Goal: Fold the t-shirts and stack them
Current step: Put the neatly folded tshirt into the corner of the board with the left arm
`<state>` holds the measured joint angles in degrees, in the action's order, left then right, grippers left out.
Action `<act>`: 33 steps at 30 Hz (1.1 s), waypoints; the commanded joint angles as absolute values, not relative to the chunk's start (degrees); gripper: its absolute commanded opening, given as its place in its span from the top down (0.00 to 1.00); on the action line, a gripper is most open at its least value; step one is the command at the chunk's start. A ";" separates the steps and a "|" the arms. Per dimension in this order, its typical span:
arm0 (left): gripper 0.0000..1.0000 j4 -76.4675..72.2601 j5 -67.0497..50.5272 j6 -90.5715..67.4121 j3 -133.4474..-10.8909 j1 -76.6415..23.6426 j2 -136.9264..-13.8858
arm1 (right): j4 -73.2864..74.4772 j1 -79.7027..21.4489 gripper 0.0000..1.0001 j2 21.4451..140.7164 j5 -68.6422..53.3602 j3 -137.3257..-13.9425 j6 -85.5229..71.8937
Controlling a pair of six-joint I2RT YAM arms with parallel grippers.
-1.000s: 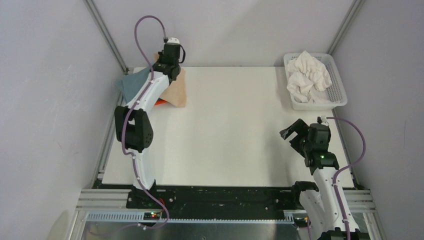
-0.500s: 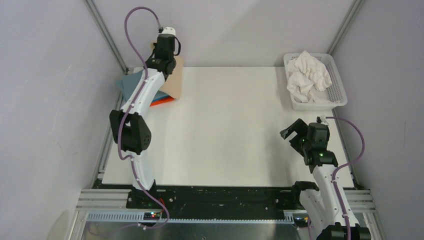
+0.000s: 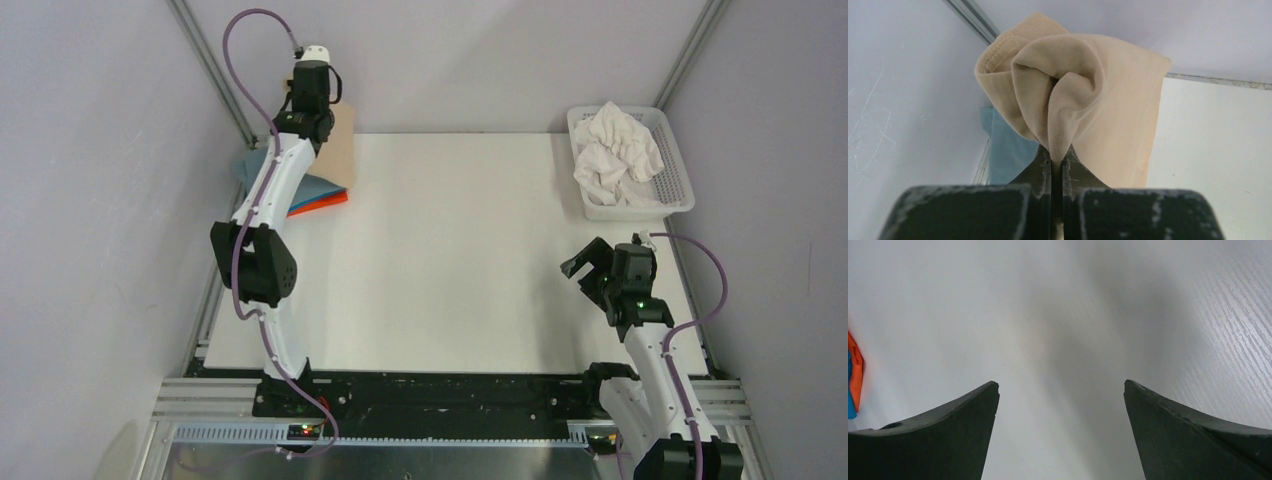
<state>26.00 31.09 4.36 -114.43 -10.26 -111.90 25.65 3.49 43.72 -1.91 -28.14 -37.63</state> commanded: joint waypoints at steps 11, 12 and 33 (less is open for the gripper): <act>1.00 22.90 21.54 6.13 -119.65 -1.24 -119.32 | 24.23 2.52 0.01 43.23 3.76 -28.30 -38.23; 1.00 22.91 21.63 6.24 -119.74 -0.97 -119.94 | 24.20 2.48 0.01 43.23 3.99 -28.30 -38.28; 0.98 23.02 24.68 2.89 -116.06 6.97 -124.63 | 24.64 1.23 0.01 45.20 8.09 -29.30 -38.18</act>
